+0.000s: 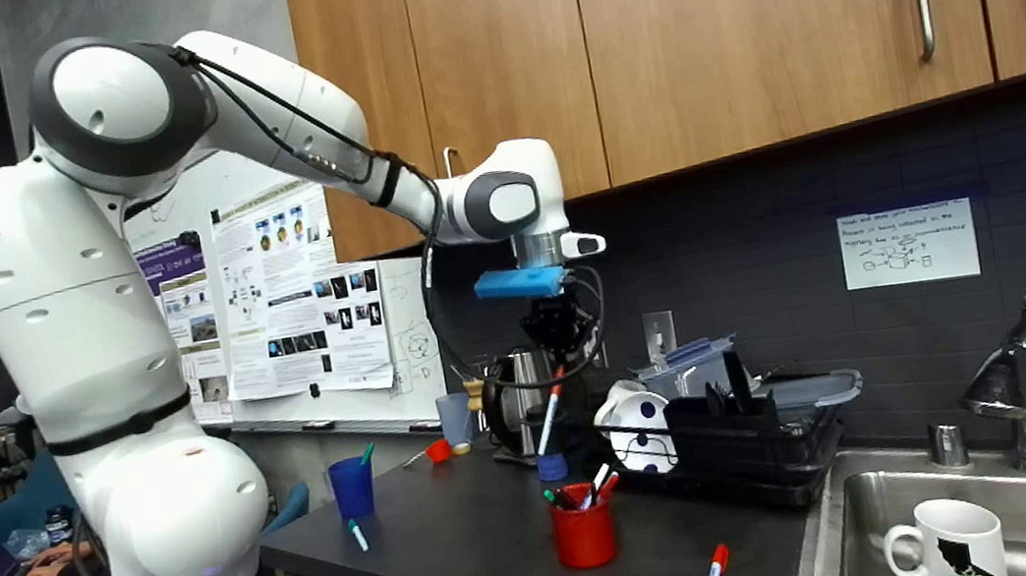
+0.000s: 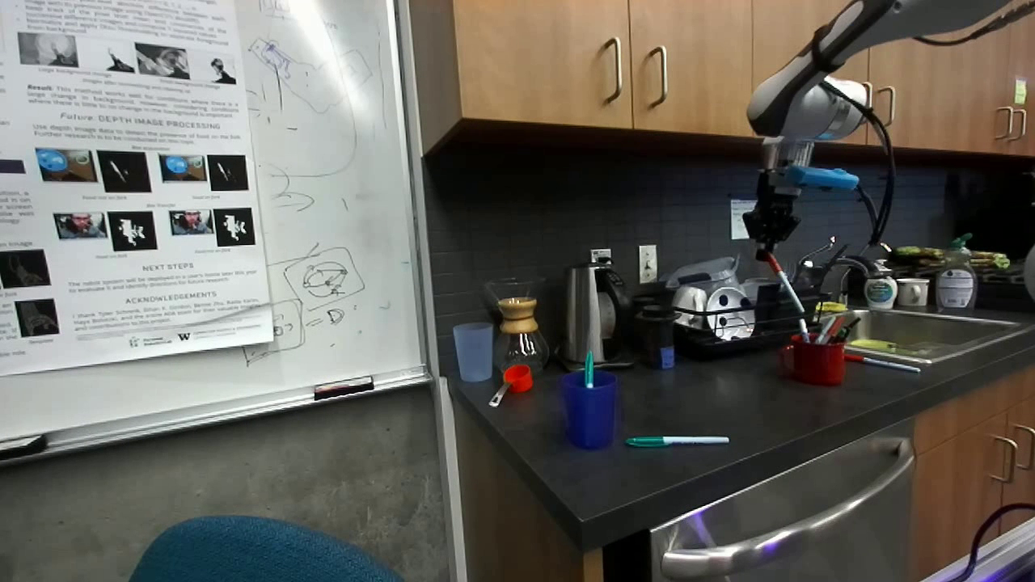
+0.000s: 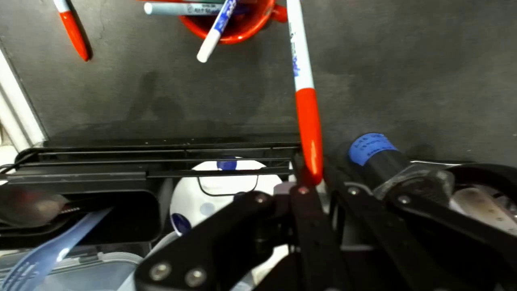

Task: Remove the orange pen from the orange cup and put it on the counter

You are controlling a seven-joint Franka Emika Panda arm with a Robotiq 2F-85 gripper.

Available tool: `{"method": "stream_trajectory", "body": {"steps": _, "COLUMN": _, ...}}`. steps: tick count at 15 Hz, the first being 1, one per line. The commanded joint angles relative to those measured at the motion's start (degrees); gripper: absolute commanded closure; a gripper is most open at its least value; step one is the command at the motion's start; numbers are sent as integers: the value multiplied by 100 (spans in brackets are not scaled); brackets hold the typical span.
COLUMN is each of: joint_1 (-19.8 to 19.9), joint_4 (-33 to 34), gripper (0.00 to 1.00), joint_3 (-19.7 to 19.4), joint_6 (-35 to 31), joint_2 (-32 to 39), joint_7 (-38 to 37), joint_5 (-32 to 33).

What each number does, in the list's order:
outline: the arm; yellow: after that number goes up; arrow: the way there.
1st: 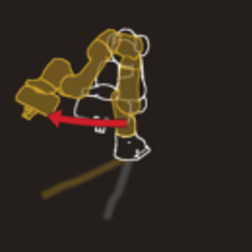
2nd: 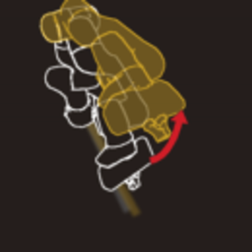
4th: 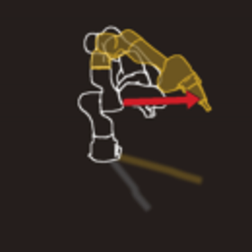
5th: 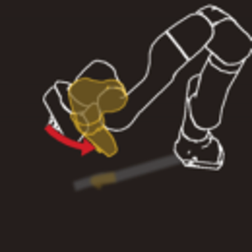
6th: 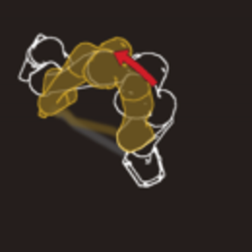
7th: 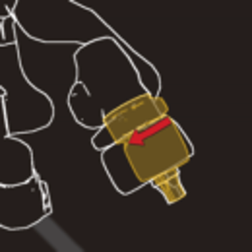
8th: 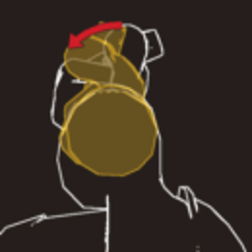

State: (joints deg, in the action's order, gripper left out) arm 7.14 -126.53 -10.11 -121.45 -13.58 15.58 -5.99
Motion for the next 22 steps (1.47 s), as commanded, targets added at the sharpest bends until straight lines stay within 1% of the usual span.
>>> {"method": "stream_trajectory", "body": {"steps": 1, "joint_1": -281, "joint_4": -26, "gripper": 98, "joint_3": 67, "joint_6": 728, "joint_2": -530, "joint_7": 276, "joint_5": -308}}
{"method": "stream_trajectory", "body": {"steps": 4, "joint_1": -544, "joint_4": -217, "gripper": 98, "joint_3": 148, "joint_6": 1010, "joint_2": -767, "joint_7": 394, "joint_5": -564}}
{"method": "stream_trajectory", "body": {"steps": 7, "joint_1": -775, "joint_4": -518, "gripper": 98, "joint_3": 267, "joint_6": 1074, "joint_2": -911, "joint_7": 531, "joint_5": -745}}
{"method": "stream_trajectory", "body": {"steps": 10, "joint_1": -989, "joint_4": -938, "gripper": 98, "joint_3": 431, "joint_6": 901, "joint_2": -1030, "joint_7": 617, "joint_5": -901}}
{"method": "stream_trajectory", "body": {"steps": 16, "joint_1": -1310, "joint_4": -1673, "gripper": 98, "joint_3": 833, "joint_6": 563, "joint_2": -1042, "joint_7": 510, "joint_5": -868}}
{"method": "stream_trajectory", "body": {"steps": 22, "joint_1": -1651, "joint_4": -2003, "gripper": 98, "joint_3": 1320, "joint_6": -28, "joint_2": -890, "joint_7": 216, "joint_5": -790}}
